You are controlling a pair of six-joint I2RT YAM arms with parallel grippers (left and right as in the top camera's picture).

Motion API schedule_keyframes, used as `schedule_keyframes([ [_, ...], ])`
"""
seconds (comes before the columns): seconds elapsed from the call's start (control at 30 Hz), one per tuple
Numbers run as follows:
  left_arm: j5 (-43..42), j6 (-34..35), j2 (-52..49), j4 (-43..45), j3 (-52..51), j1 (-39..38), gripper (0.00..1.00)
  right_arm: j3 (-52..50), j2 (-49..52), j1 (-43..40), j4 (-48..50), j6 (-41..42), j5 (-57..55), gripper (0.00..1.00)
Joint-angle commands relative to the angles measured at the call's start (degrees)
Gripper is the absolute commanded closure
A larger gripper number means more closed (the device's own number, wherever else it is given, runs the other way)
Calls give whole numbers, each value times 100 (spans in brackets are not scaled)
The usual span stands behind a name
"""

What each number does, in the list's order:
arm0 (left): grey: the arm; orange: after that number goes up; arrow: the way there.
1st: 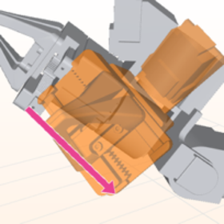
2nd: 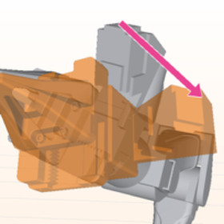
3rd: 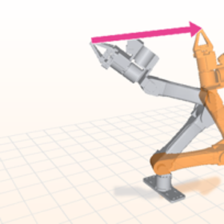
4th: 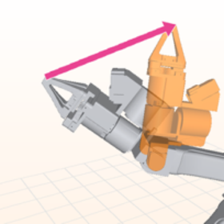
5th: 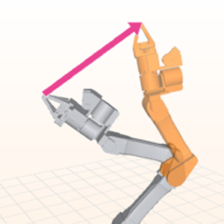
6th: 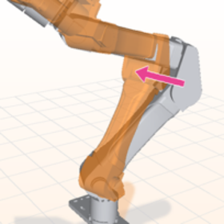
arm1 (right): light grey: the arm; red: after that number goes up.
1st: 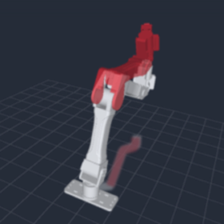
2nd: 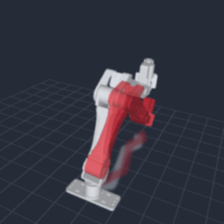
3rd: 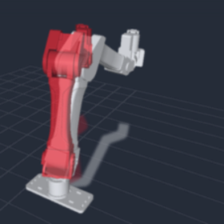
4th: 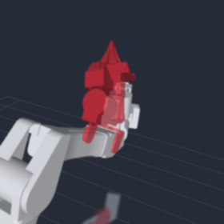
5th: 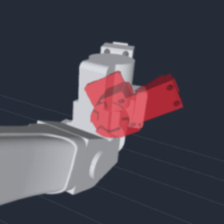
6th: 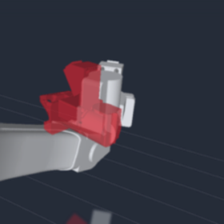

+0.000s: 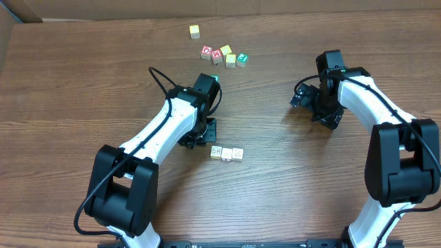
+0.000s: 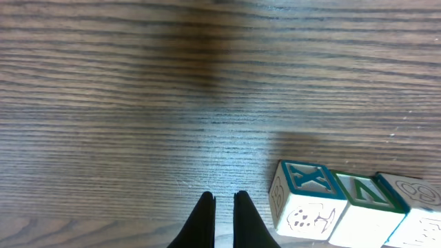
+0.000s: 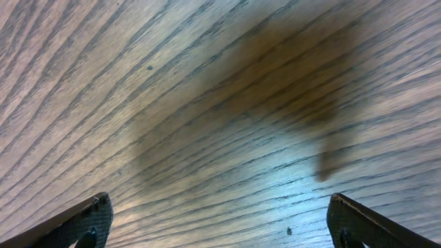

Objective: Flip 4 blocks

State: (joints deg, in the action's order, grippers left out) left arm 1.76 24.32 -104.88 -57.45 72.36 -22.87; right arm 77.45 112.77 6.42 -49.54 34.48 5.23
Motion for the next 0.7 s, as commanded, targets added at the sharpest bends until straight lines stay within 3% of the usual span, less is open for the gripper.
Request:
schedule_keyframes([
  [0.0,-96,-72,138,116,-31,7,96,57,-164,-7,98,-2,151,0],
  [0.17,-199,-249,138,188,-31,9,96,90,-166,-9,28,-17,793,0],
  [0.2,-201,-247,138,190,-31,9,96,142,-168,-13,-46,-103,997,24],
  [0.23,-199,-247,138,186,-31,9,96,243,-175,-11,-393,-321,1478,96],
  [0.5,-197,-247,138,181,-33,9,96,238,-317,575,-1696,-470,1665,96],
  [0.67,-199,-240,138,186,-125,9,96,46,-317,1408,-1639,-560,1665,96],
])
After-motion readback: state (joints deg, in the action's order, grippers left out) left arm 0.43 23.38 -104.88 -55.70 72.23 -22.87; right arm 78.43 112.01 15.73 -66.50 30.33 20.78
